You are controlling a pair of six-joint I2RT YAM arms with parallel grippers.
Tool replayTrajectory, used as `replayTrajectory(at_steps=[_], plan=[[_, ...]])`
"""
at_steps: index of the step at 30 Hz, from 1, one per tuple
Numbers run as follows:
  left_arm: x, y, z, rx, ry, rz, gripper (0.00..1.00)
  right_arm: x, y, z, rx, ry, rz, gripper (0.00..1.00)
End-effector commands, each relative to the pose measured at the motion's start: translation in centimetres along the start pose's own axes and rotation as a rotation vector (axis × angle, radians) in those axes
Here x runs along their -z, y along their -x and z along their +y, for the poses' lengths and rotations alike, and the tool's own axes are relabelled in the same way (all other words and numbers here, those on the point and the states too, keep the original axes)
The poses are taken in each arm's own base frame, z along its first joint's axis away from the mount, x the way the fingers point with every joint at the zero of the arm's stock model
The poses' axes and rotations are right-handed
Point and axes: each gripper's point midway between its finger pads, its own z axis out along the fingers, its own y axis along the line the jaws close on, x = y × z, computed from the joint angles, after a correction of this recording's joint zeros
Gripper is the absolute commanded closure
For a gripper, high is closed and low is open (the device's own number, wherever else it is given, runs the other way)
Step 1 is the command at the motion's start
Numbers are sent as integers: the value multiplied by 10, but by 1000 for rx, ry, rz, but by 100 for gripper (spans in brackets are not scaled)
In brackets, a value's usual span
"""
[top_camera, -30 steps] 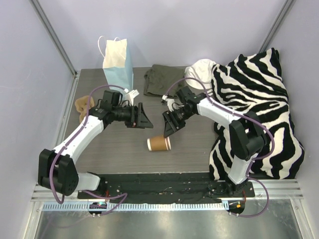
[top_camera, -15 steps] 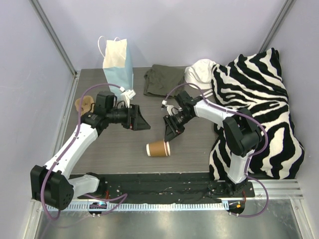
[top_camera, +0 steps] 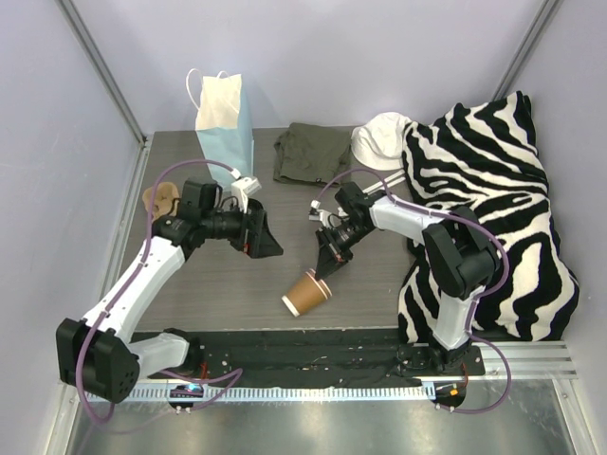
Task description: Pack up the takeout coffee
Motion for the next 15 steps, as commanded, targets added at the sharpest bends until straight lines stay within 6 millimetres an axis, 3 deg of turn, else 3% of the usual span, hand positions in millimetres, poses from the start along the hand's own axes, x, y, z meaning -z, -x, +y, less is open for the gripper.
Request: replayTrajectory(at_steps=[1,5,9,15], plan=[[17,-5,-9,-252,-30,20,1,28,21,35,126,-6,-103,99],[18,-10,1,-401,74,55,0,49,29,59,171,-21,-176,99],[-3,-22,-19,-594,93,139,0,56,29,67,179,-33,-199,99],[-35,-25,-29,-623,68,171,0,62,27,78,200,-23,-218,99]])
